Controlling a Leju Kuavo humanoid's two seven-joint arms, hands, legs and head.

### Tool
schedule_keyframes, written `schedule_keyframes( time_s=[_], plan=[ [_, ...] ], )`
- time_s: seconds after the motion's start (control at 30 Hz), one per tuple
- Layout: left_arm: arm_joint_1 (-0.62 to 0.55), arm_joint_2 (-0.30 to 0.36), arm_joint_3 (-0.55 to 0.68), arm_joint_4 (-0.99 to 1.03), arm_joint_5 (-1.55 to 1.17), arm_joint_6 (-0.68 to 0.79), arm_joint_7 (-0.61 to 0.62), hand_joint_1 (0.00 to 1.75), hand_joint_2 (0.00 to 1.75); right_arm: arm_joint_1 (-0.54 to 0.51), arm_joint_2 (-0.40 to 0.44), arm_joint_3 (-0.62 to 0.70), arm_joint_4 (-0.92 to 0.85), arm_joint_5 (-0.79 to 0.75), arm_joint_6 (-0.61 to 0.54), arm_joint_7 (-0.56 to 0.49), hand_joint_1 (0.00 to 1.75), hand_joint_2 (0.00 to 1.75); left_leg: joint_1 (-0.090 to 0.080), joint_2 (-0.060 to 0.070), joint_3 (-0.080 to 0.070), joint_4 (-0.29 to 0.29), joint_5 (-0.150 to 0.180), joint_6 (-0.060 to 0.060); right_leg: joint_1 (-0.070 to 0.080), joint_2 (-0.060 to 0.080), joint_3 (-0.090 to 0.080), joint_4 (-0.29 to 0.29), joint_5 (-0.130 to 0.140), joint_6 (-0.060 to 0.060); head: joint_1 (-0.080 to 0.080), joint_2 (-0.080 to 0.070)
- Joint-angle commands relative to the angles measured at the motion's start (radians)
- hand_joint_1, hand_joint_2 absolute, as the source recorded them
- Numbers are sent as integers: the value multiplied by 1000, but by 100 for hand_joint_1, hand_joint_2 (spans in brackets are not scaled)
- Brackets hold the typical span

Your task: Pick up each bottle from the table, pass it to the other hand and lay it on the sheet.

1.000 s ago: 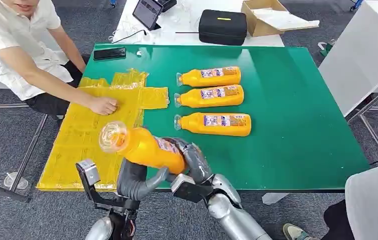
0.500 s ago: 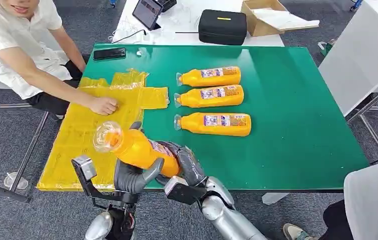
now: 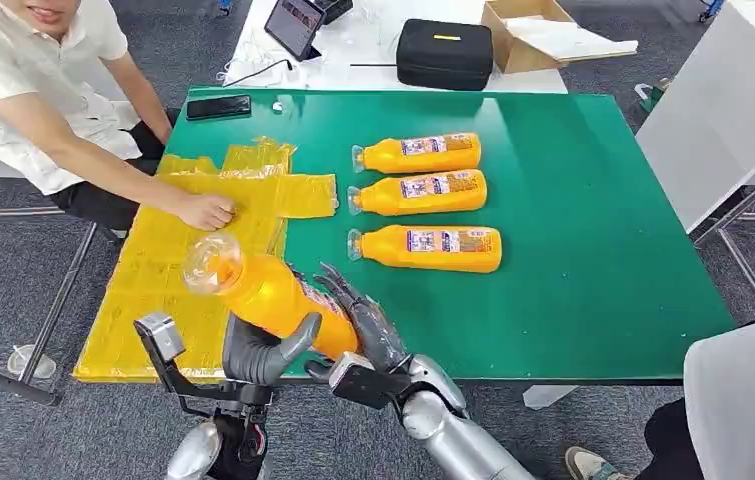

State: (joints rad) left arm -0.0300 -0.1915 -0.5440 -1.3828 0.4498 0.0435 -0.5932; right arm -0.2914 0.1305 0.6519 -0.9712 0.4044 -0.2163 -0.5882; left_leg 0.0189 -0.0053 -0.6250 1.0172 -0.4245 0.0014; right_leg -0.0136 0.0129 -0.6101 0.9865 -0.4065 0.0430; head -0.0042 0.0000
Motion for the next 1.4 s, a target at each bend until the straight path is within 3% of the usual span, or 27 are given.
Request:
schedule_keyframes(
  time_s=[0.03, 0.07, 0.23, 0.33, 0.47, 0.53, 0.6, 0.67, 0.87, 1.0, 1.13, 1.3, 1.33, 1.37, 1.4],
  plan=[
    [-21, 23, 5, 12, 32, -28, 24, 175, 175, 9, -4, -18, 51, -22, -17, -10, 0, 175, 0, -1, 5, -1, -1, 1, 0, -3, 5, -1, -2, -2, 0, 0],
    [-11, 22, 18, 3, 27, -17, 18, 175, 175, 21, -8, -32, 46, -21, -37, -13, 0, 0, 0, -1, 6, -1, -1, 1, 1, -3, 6, -1, -2, -2, 0, 0],
    [28, 28, 90, -76, -71, 110, -19, 175, 175, 100, -40, -122, -1, 24, -211, -52, 0, 0, 0, -2, 6, -2, -1, 1, 1, -4, 7, -2, -2, -2, 0, 0],
    [34, 31, 99, -92, -75, 111, -9, 175, 175, 110, -49, -133, -16, 25, -203, -54, 0, 0, 0, -1, 2, -1, -1, 1, 0, -2, 3, -1, -1, -1, 0, 0],
    [68, 30, 156, -127, -376, 397, -82, 175, 175, 200, -64, -317, -149, 114, -482, -110, 0, 0, -1, -2, 4, -1, -1, 1, 0, -4, 5, -1, -2, -2, 0, 0],
    [54, 53, 160, -91, -565, 522, -68, 175, 175, 250, -43, -474, -292, 186, -482, -110, 0, 0, -1, -2, 2, -1, -1, 1, 0, -3, 3, 0, -1, -1, 0, 0],
    [12, 66, 188, 21, -772, 638, -17, 175, 175, 246, -44, -546, -363, 173, -482, -110, 0, 0, -1, -3, 0, -1, 0, 1, -1, -4, 1, 0, -1, -1, 0, 0],
    [-56, 75, 211, 177, -896, 648, 33, 175, 175, 238, -36, -586, -416, 158, -482, -110, 0, 0, -2, -4, 3, -1, 0, 1, -1, -6, 4, 0, -2, -2, 0, 0],
    [-204, 87, 223, 495, -1207, 635, 133, 175, 175, 184, -40, -495, -327, 128, -482, -110, 0, 0, -1, -3, 2, -2, 2, 1, -1, -3, 3, -1, 1, -1, 0, 0],
    [-280, 101, 183, 636, -1286, 525, 240, 175, 175, 161, -57, -421, -263, 81, -482, -110, 0, 0, -1, -2, 4, -2, 3, 1, 0, -3, 4, -2, 3, -5, 0, 0],
    [-297, 105, 175, 666, -1302, 500, 258, 175, 175, 154, -55, -411, -251, 81, -482, -110, 0, 0, 0, -2, 2, -1, 3, 1, 1, -2, 2, -1, 3, -3, 0, 0],
    [-385, 118, 117, 816, -1382, 353, 326, 173, 175, 117, -66, -350, -198, 33, -482, -110, 0, 0, 0, -2, 3, -1, 3, 1, 0, -3, 3, -1, 2, -4, 0, 0],
    [-398, 121, 108, 840, -1390, 325, 327, 168, 175, 109, -66, -336, -186, 25, -482, -110, 0, 0, 0, -2, 4, -1, 3, 1, 0, -4, 4, -1, 2, -4, 0, 0],
    [-415, 127, 89, 876, -1398, 251, 322, 152, 175, 100, -70, -317, -175, 13, -482, -110, 0, 0, 0, -1, 2, -1, 3, 0, 0, -2, 2, 0, 3, -3, 0, 0],
    [-423, 133, 83, 891, -1391, 198, 306, 77, 175, 94, -73, -305, -165, 8, -482, -110, 0, 0, 0, 0, 4, -2, 3, 1, 1, -1, 4, -1, 3, -4, 0, 0]
  ],
)
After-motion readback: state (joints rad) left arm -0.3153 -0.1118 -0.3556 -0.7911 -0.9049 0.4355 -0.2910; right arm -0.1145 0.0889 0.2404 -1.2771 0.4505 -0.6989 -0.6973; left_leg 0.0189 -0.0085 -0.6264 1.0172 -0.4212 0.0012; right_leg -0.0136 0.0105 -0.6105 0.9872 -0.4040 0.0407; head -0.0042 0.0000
